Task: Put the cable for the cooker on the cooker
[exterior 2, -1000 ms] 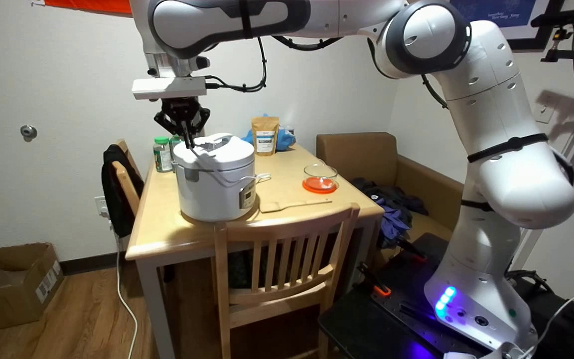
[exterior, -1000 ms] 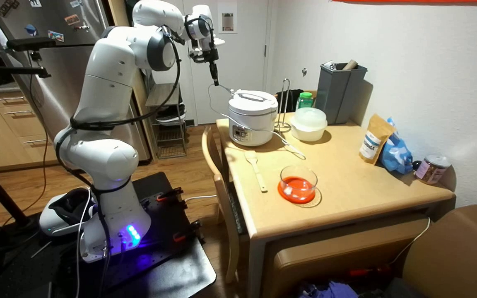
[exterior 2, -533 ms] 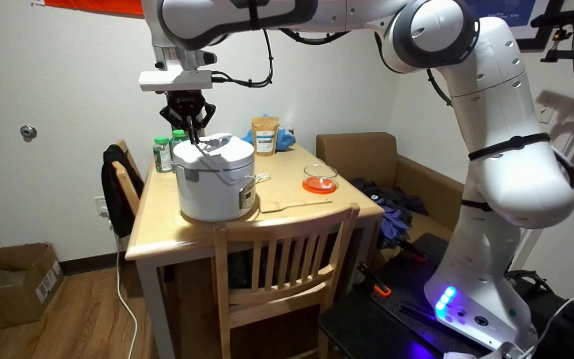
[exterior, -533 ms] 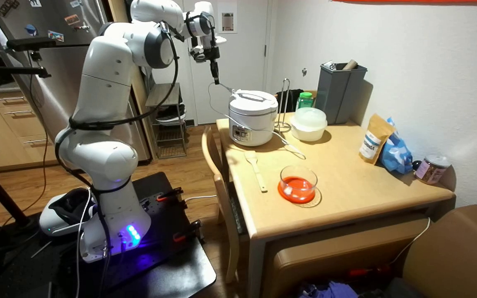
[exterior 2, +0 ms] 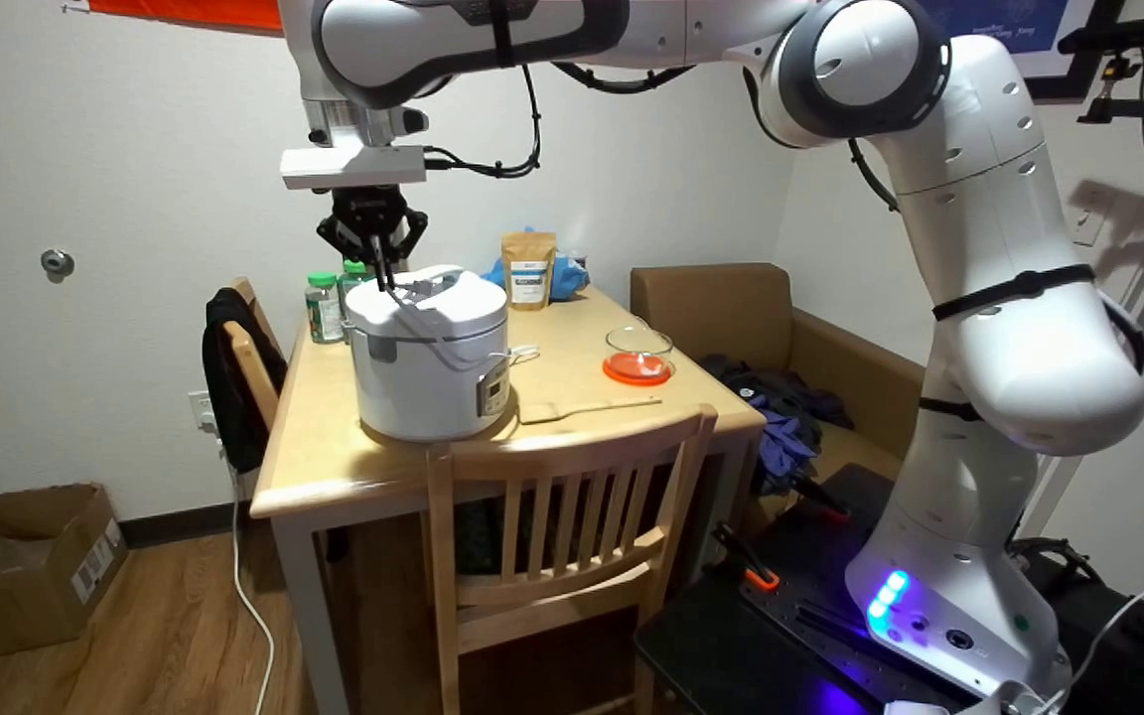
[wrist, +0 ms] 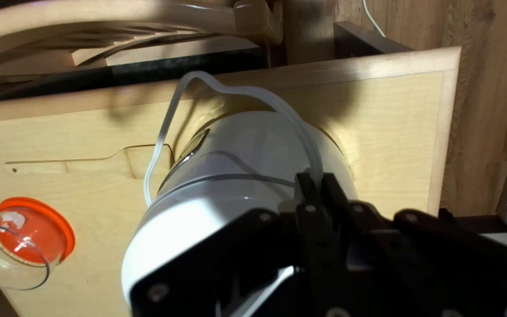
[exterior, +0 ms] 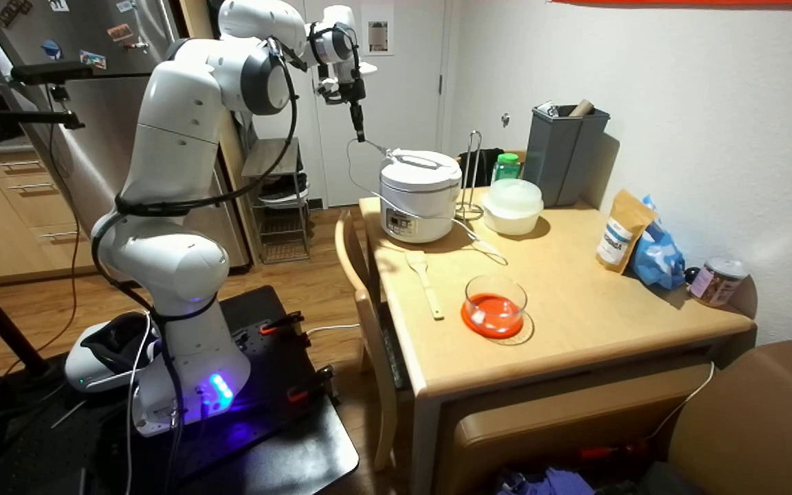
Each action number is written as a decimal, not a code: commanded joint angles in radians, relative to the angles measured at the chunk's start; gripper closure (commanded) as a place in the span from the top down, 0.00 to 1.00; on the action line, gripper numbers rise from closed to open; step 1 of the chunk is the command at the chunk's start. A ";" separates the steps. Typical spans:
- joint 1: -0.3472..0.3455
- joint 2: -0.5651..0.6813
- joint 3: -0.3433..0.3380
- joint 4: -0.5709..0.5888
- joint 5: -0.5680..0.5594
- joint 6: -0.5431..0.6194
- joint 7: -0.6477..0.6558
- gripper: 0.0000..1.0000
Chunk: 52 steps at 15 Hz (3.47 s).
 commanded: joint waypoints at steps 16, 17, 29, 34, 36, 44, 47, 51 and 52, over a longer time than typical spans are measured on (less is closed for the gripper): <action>-0.119 -0.099 0.002 -0.150 0.111 0.118 -0.088 0.02; -0.114 -0.118 0.002 -0.160 0.110 0.108 -0.073 0.02; -0.164 -0.168 -0.008 -0.288 0.252 0.208 -0.090 0.02; -0.219 -0.164 -0.005 -0.369 0.407 0.421 -0.208 0.02; -0.239 -0.168 0.004 -0.405 0.475 0.511 -0.297 0.02; -0.281 -0.185 0.021 -0.511 0.722 0.661 -0.620 0.02; -0.289 -0.212 0.011 -0.560 0.772 0.680 -0.665 0.02; -0.298 -0.257 -0.002 -0.617 0.789 0.714 -0.665 0.02; -0.299 -0.266 -0.004 -0.626 0.786 0.719 -0.661 0.02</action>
